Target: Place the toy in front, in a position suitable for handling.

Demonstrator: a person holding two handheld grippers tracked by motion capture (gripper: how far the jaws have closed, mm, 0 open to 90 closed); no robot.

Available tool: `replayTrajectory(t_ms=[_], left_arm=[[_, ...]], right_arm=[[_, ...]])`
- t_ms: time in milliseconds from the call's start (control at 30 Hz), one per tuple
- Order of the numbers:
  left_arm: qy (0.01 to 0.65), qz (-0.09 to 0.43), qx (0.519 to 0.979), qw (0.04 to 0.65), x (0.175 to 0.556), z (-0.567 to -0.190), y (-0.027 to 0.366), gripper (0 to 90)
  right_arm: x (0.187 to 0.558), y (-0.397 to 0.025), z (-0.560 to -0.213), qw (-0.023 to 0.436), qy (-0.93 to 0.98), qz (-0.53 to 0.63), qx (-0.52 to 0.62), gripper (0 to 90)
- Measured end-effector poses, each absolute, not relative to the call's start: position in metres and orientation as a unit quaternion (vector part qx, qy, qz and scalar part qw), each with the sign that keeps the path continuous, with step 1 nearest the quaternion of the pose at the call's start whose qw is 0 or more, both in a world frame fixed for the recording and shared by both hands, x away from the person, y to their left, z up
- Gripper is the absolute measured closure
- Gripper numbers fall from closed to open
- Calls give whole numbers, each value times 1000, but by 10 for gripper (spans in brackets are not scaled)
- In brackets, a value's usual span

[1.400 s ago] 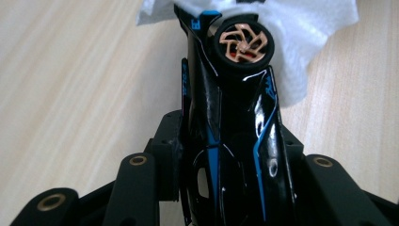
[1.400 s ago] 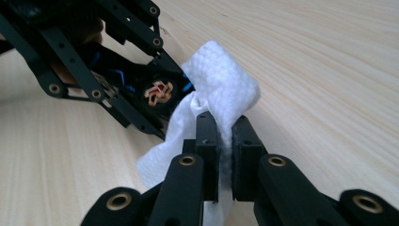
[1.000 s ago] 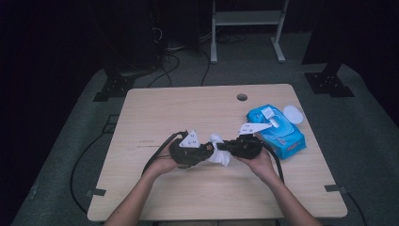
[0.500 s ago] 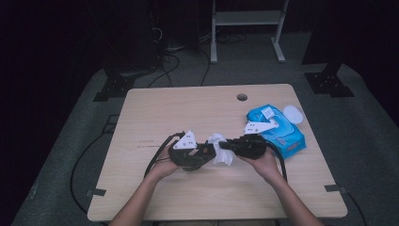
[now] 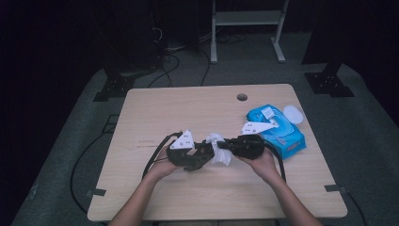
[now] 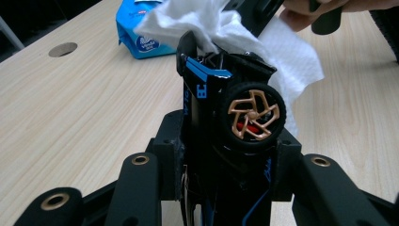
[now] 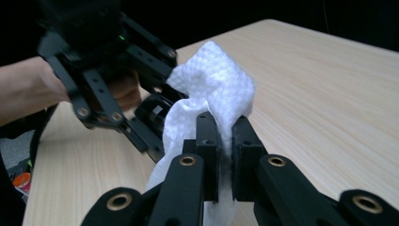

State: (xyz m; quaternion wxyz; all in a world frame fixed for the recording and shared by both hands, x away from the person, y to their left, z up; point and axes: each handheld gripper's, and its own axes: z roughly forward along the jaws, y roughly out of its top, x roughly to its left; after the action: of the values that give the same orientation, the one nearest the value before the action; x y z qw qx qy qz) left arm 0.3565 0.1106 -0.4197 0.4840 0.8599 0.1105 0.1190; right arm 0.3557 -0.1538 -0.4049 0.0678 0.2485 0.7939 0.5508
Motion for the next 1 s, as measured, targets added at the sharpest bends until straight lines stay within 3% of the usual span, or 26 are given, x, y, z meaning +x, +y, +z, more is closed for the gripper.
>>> replayTrajectory(t_ms=[167,1000], left_arm=[[113,117,857,489,358,-421,111,573],[108,114,866,475,362,-420,94,573]], right_arm=[[359,-161,-418,61,798,534,271,835],[355,-154,-397,66,786,564,245,835]])
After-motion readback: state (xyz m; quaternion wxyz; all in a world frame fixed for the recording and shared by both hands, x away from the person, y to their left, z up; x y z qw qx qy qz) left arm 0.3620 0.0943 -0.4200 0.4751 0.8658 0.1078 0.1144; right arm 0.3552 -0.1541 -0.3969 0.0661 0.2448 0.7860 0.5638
